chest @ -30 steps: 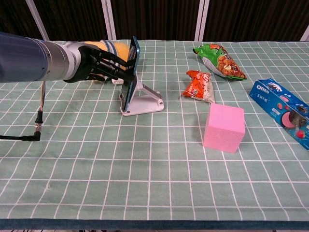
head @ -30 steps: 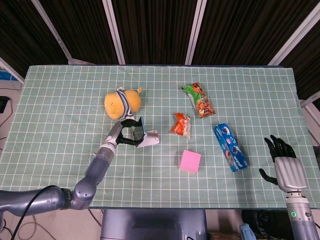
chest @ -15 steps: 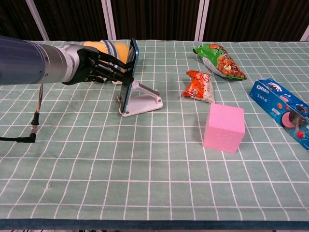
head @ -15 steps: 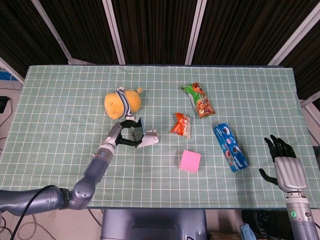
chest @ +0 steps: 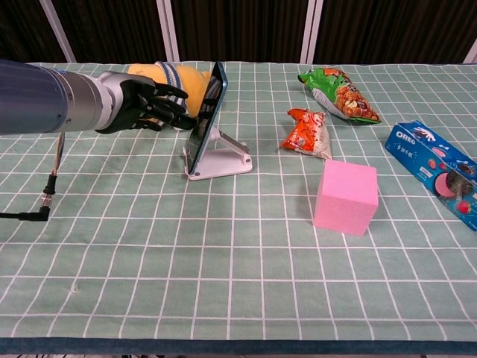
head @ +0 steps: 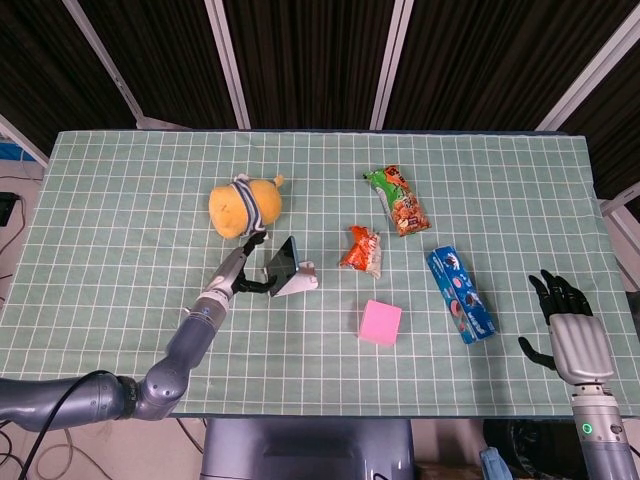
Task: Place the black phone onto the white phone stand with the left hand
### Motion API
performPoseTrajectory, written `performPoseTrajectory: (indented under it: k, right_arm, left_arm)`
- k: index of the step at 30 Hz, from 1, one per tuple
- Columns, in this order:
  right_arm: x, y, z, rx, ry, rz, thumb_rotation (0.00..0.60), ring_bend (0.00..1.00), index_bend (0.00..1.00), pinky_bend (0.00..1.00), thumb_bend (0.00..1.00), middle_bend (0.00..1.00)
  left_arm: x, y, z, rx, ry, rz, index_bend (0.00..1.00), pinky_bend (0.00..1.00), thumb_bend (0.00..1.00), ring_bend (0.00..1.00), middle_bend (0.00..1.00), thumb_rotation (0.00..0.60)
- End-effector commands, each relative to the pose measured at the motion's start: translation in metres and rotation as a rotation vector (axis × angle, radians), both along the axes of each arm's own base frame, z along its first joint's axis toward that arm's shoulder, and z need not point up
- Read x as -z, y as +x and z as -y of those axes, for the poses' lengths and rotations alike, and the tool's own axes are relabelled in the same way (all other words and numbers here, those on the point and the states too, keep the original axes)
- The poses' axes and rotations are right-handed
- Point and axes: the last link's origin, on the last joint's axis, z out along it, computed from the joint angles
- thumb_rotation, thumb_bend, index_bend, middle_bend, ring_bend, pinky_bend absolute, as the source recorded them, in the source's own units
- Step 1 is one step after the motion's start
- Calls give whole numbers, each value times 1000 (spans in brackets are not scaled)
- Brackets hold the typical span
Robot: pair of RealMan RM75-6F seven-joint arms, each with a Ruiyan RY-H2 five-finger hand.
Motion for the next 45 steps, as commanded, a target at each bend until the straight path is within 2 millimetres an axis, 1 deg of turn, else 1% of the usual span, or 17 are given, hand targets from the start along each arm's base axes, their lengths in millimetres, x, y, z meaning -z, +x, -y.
performPoseTrajectory:
  k: [1, 6, 10, 13, 18, 23, 25, 30, 32, 34, 37, 40, 45]
  right_arm:
    - [0, 0, 0, 0, 0, 0, 600, 0, 0, 140, 369, 0]
    - [0, 0, 0, 0, 0, 1, 600, 0, 0, 140, 369, 0]
    - [0, 0, 0, -1, 0, 1, 600, 0, 1, 140, 369, 0]
    - [0, 0, 0, 0, -1, 1, 600, 0, 1, 140, 369, 0]
    - [0, 0, 0, 0, -2, -1, 600, 0, 0, 140, 369, 0]
    - [0, 0, 0, -1, -3, -3, 600, 0, 0, 140, 369, 0]
    - [0, 0, 0, -1, -4, -4, 600, 0, 0, 140, 369, 0]
    - [0, 0, -1, 0, -4, -7, 600, 0, 0, 140, 369, 0]
    - [0, 0, -1, 0, -4, -10, 600, 0, 1, 140, 369, 0]
    - [0, 0, -1, 1, -4, -12, 600, 0, 0, 140, 369, 0]
    - [0, 0, -1, 1, -5, -14, 600, 0, 0, 140, 369, 0]
    - [0, 0, -1, 1, -4, -14, 600, 0, 0, 140, 369, 0]
    - [0, 0, -1, 3, -5, -17, 600, 0, 1, 140, 369, 0]
  left_arm:
    - [-1, 0, 0, 4, 1, -3, 0, 0, 334, 0, 0, 600]
    - [-3, -1, 1, 19, 1, -13, 0, 0, 299, 0, 0, 600]
    - [-7, -4, 6, 42, 1, -29, 0, 0, 262, 0, 0, 600]
    - [-14, -8, 14, 108, 33, -111, 0, 0, 258, 0, 0, 600]
    - [-32, -23, 36, 240, 121, -270, 0, 0, 258, 0, 0, 600]
    - [-56, -44, 60, 360, 238, -422, 0, 0, 257, 0, 0, 600]
    - [-65, -56, 71, 395, 295, -476, 0, 0, 241, 0, 0, 600]
    - [-82, -99, 100, 476, 446, -686, 0, 0, 189, 0, 0, 600]
    - [-85, -115, 112, 475, 481, -752, 0, 0, 175, 0, 0, 600]
    - [-88, -127, 122, 452, 500, -779, 0, 0, 163, 0, 0, 600]
    - [-93, -145, 134, 412, 502, -829, 0, 0, 155, 0, 0, 600]
    - [-98, -158, 142, 393, 507, -858, 0, 0, 155, 0, 0, 600]
    - [-104, -167, 145, 355, 524, -854, 0, 0, 155, 0, 0, 600]
